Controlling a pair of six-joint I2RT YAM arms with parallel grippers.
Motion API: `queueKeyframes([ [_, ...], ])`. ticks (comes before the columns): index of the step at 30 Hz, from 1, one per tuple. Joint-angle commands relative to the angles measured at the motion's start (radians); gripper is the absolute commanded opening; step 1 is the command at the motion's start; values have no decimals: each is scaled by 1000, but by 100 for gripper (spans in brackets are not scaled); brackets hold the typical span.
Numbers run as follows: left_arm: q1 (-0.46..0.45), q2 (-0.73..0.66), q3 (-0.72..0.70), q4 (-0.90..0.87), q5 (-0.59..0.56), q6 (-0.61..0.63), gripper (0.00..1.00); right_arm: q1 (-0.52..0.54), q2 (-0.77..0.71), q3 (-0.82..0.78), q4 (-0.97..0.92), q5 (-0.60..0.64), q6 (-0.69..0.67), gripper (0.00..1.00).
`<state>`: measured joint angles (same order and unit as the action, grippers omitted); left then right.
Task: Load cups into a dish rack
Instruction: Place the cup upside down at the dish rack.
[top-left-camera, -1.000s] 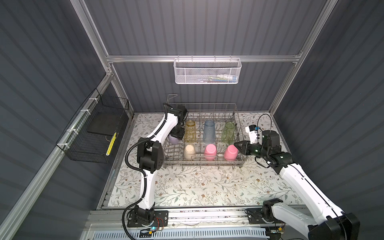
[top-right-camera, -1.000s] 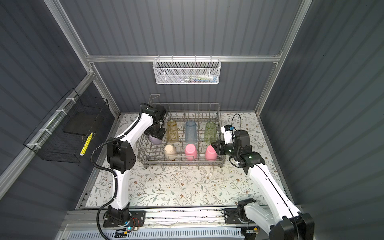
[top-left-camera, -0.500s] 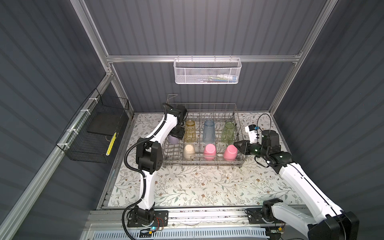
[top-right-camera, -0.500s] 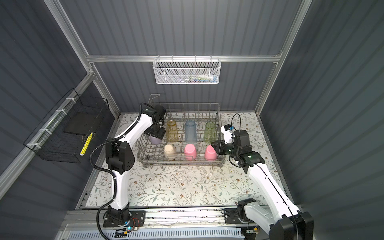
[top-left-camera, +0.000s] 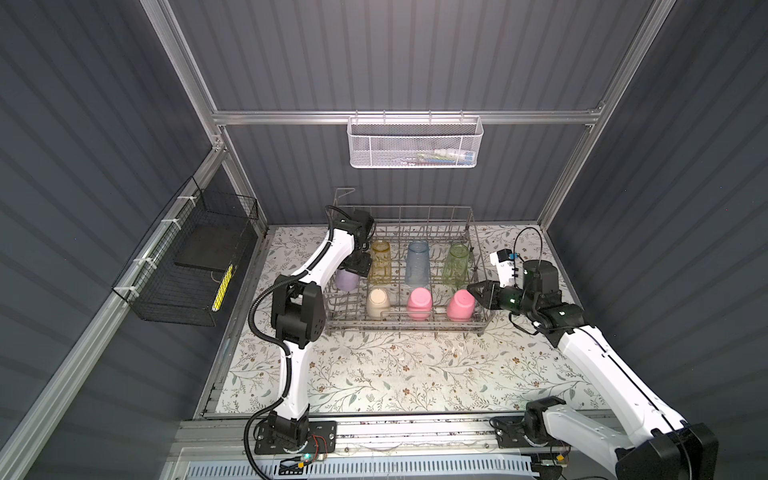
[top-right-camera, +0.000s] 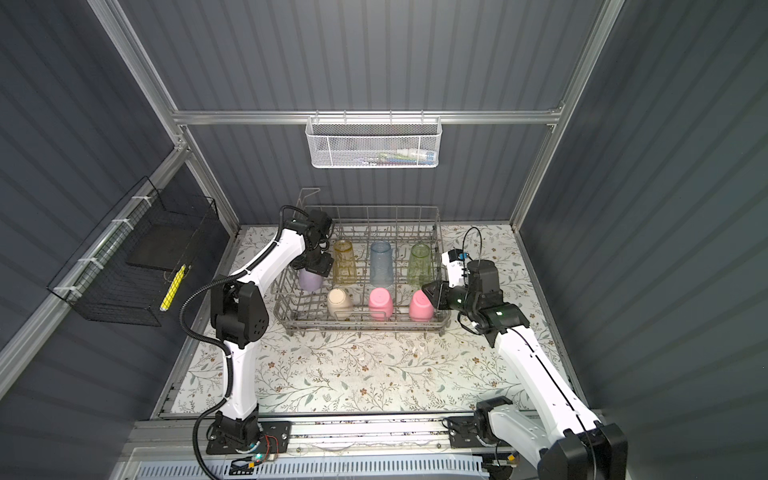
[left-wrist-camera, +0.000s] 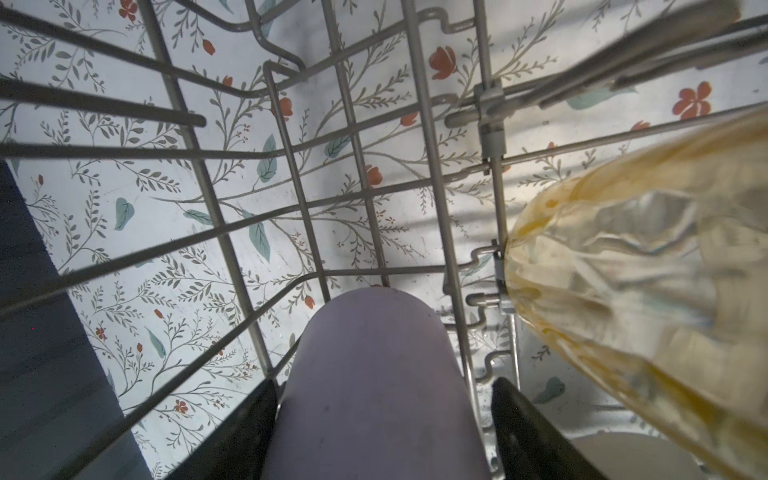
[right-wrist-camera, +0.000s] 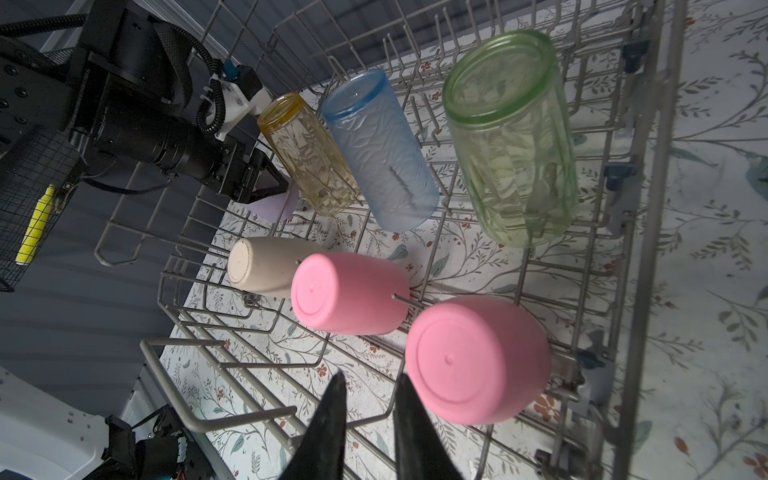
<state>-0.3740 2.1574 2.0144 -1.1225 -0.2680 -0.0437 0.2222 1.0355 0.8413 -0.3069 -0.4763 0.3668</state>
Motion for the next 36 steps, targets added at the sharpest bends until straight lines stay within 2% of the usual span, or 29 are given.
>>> queueKeyframes([
  [1, 9, -28, -14, 16, 3, 12, 82, -3, 2, -1, 8, -17, 7, 24],
  [36, 9, -106, -57, 101, -75, -18, 90, -3, -2, -7, 10, -26, 11, 24],
])
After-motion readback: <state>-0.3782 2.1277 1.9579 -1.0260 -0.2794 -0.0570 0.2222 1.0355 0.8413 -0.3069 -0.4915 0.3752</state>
